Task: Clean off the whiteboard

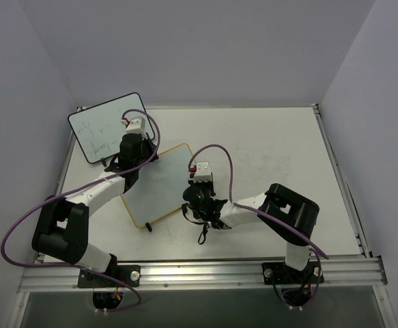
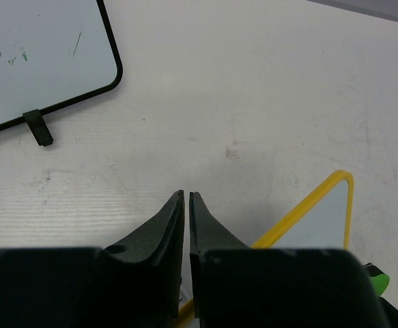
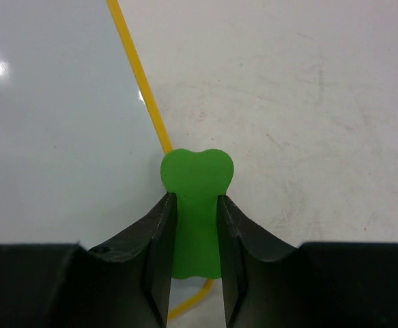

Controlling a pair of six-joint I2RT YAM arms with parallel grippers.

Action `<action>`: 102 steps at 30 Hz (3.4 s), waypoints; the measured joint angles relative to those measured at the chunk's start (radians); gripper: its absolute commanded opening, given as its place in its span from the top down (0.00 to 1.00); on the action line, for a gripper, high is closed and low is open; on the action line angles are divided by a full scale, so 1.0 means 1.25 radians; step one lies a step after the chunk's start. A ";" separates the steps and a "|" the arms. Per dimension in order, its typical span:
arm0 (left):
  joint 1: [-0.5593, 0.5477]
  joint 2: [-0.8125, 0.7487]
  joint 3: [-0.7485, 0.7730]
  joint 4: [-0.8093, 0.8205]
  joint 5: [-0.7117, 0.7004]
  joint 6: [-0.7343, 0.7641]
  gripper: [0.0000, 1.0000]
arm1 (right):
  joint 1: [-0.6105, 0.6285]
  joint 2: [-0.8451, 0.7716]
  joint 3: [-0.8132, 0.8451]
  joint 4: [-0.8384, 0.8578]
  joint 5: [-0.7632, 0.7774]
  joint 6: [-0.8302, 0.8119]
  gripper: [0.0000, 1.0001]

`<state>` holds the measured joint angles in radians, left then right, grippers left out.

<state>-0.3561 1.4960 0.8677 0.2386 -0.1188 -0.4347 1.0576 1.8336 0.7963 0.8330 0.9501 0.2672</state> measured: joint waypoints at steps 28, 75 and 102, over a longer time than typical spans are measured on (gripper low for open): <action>0.005 0.000 -0.021 0.040 0.017 0.016 0.85 | 0.004 -0.026 -0.025 -0.005 -0.038 0.047 1.00; 0.010 0.000 -0.030 0.057 0.021 0.016 0.85 | 0.224 0.142 0.172 0.037 -0.063 0.017 1.00; 0.020 -0.003 -0.034 0.056 0.024 0.016 0.85 | 0.077 0.016 0.032 -0.022 -0.018 0.085 1.00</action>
<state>-0.3309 1.4921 0.8253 0.3080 -0.0887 -0.4141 1.1538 1.8534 0.8368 0.8055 0.9272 0.3740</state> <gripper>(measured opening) 0.148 0.239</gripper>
